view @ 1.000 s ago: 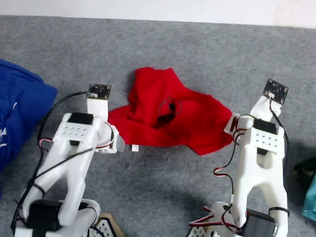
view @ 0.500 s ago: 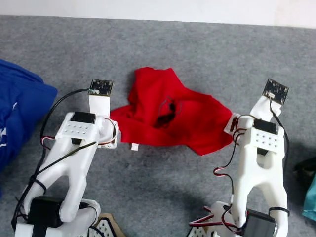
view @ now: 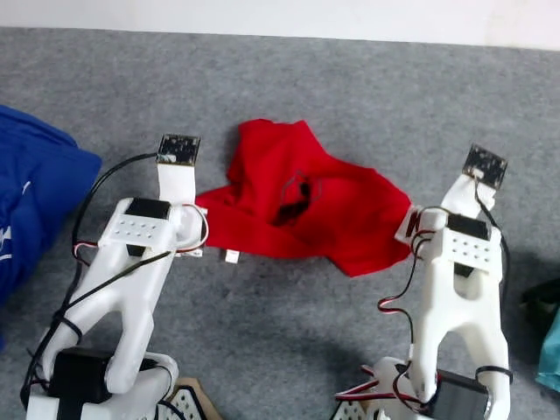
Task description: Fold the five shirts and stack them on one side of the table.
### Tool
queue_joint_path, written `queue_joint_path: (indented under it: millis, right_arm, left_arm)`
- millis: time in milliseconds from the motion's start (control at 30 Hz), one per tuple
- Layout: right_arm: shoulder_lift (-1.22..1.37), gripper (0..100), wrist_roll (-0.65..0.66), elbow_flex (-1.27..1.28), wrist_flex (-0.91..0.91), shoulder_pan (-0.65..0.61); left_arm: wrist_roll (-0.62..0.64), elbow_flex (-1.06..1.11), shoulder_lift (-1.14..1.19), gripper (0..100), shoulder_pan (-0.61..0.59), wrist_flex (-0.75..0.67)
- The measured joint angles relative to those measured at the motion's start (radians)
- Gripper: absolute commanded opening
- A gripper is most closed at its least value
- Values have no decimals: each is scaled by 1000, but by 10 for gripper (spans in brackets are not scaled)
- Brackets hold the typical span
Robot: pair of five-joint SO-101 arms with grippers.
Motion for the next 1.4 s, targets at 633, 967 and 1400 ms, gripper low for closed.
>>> queue_joint_path:
  millis: [633,967,1400]
  right_arm:
    - [-5,7,0,6,-28,0]
    - [-276,7,0,48,35,-46]
    - [-502,7,40,190,35,-80]
  left_arm:
    - [0,-118,-71,5,75,69]
    - [0,-114,-394,14,52,170]
    - [80,-61,-411,5,-91,129]
